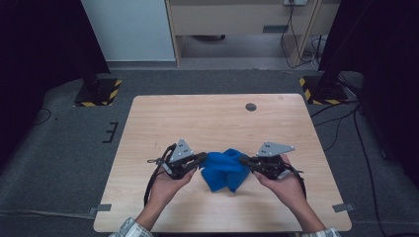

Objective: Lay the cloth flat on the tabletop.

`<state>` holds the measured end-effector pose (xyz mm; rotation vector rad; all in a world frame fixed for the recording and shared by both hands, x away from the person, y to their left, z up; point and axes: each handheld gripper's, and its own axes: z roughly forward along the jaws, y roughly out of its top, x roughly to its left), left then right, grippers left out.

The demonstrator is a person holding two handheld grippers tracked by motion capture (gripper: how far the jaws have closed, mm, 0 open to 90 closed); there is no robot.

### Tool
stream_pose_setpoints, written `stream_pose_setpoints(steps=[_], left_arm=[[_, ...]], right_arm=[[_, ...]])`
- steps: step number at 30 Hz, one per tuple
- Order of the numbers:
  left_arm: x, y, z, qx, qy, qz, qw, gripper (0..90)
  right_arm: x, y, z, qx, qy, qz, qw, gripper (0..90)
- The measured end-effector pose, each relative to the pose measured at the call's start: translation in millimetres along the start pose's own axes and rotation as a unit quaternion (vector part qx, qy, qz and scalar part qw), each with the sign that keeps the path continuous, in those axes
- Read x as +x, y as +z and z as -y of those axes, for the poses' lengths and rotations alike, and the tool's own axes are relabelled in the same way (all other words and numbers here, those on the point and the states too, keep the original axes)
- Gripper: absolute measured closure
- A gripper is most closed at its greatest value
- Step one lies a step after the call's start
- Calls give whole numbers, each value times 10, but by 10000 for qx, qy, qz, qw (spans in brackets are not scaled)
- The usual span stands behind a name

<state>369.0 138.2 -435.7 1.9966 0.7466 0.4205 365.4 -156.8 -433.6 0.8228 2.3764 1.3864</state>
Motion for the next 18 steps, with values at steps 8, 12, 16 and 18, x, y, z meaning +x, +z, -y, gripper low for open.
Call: stream_pose_setpoints(steps=[8, 12, 16, 18], left_arm=[[277, 549, 297, 880, -213, -152, 9958, 859], [353, 620, 401, 1074, -268, -234, 9936, 861], [426, 615, 463, 1136, -359, -305, 9924, 860], [448, 610, 487, 1125, -382, -315, 9924, 857]], right_arm=[[-342, 681, 114, 651, 289, 52, 9974, 872], [-393, 921, 174, 894, 313, 103, 9954, 873], [-430, 1084, 159, 987, 318, 198, 9944, 874], [-439, 1161, 142, 1004, 370, 228, 9940, 872]])
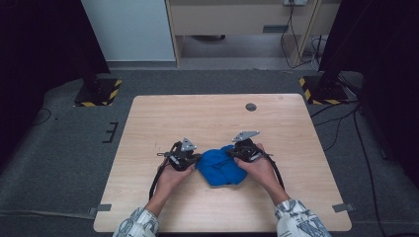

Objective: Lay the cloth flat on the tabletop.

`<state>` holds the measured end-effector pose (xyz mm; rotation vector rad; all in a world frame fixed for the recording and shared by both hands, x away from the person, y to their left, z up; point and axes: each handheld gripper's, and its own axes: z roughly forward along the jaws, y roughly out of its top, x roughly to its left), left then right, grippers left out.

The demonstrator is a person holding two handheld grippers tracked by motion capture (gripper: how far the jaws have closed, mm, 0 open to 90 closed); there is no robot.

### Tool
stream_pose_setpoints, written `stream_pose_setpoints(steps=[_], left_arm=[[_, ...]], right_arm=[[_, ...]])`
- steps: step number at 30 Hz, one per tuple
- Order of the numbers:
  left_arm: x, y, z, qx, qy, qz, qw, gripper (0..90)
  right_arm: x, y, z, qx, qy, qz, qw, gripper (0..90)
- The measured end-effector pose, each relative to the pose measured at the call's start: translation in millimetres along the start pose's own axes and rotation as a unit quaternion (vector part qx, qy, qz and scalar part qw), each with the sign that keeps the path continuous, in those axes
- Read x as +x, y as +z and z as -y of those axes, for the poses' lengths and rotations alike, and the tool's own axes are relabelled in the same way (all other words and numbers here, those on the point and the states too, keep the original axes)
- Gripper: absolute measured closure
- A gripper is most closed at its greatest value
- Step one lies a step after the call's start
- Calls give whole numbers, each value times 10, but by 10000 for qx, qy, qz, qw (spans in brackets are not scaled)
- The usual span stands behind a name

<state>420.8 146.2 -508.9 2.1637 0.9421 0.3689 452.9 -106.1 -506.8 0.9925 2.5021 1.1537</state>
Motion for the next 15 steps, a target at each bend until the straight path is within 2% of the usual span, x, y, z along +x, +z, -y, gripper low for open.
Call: stream_pose_setpoints(steps=[3, 5, 9, 15], left_arm=[[13, -10, 24, -77, -3, -40, 10000, 809], [17, -43, 32, -212, -13, -71, 9997, 758], [7, -119, 43, -426, -62, -79, 9990, 617], [5, -202, 60, -606, -39, -133, 9981, 566]], right_arm=[[8, 106, -31, 54, 21, 38, 10000, 842], [15, 129, -44, 26, 45, 27, 10000, 811], [62, 45, -71, -113, 37, 18, 9999, 623], [153, -159, -65, -345, 17, 123, 9993, 400]])
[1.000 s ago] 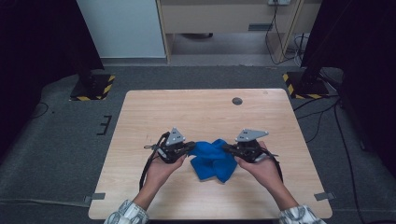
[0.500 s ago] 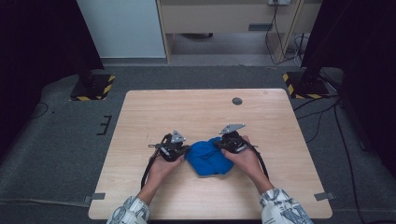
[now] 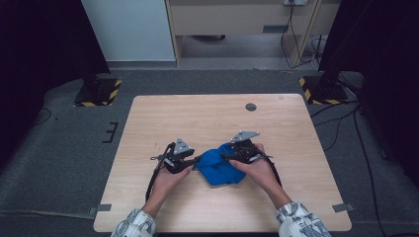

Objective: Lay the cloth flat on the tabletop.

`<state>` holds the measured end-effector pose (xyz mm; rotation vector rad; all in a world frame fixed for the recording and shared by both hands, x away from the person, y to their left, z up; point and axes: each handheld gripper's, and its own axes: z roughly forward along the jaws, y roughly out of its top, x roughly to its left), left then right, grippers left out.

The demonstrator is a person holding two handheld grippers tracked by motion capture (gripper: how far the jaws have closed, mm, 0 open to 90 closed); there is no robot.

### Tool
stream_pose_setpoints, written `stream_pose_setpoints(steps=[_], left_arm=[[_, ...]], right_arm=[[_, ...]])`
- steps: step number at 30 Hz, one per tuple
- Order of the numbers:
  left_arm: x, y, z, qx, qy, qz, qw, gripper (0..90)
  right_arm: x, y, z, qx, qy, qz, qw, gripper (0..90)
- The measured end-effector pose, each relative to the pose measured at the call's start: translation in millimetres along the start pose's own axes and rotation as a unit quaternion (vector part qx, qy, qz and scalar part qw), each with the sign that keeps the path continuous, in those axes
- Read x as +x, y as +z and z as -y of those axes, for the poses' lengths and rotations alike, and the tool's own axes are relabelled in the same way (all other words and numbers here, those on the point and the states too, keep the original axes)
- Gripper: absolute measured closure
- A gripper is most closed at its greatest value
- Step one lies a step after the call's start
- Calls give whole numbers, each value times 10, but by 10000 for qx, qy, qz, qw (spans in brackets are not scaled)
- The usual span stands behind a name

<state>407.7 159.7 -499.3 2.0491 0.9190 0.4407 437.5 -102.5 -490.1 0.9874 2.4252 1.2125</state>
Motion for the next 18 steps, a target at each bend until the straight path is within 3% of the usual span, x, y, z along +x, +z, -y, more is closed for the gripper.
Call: stream_pose_setpoints(steps=[4, 8, 12, 15, 18], left_arm=[[18, -95, 16, -66, -86, 3, 9999, 537], [2, -197, 141, 36, 24, 19, 10000, 499], [16, -272, 233, 82, 80, -37, 9999, 453], [60, -261, 275, 126, -75, -66, 9999, 421], [85, -258, 275, 160, -88, -98, 9998, 377]], right_arm=[[26, -127, 15, -123, -25, 26, 9999, 307], [43, -258, 74, -208, -8, 113, 9997, 237], [65, -382, 211, -255, 15, 70, 9996, 258], [90, -468, 356, -262, 25, 38, 9996, 297], [118, -551, 507, -274, 48, 6, 9996, 327]])
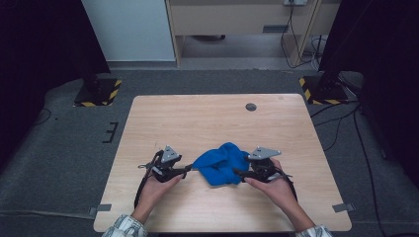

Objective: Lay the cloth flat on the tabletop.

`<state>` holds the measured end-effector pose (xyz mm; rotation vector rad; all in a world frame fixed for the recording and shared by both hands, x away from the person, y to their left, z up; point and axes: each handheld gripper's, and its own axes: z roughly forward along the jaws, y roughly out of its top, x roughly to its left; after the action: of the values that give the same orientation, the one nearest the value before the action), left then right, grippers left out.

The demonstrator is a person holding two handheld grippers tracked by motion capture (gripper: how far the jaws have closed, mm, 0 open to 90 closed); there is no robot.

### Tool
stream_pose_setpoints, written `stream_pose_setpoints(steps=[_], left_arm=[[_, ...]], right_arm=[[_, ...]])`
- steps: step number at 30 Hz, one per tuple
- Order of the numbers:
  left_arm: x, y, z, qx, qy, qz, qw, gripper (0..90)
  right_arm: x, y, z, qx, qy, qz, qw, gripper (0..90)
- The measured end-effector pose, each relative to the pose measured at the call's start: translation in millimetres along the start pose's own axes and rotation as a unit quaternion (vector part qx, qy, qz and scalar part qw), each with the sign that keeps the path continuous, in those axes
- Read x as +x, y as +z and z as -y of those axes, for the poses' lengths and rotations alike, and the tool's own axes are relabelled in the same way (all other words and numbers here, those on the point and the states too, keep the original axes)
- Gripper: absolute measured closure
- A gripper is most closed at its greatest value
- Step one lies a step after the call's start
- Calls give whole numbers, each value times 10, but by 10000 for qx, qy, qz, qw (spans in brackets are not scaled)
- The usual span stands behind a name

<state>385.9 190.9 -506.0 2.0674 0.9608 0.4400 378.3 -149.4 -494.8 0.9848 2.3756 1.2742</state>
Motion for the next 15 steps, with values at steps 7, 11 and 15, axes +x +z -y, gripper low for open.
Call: stream_pose_setpoints(steps=[7, 11, 15], left_arm=[[43, 20, 21, 38, -129, -89, 9999, 245], [20, 46, 18, 52, -71, -77, 9999, 224], [5, 61, 23, 88, -51, -52, 9999, 224]], right_arm=[[72, -129, 180, -85, 24, -67, 9999, 354], [191, -113, 220, 17, -185, -44, 9998, 313], [269, -67, 218, 78, -301, -104, 9995, 282]])
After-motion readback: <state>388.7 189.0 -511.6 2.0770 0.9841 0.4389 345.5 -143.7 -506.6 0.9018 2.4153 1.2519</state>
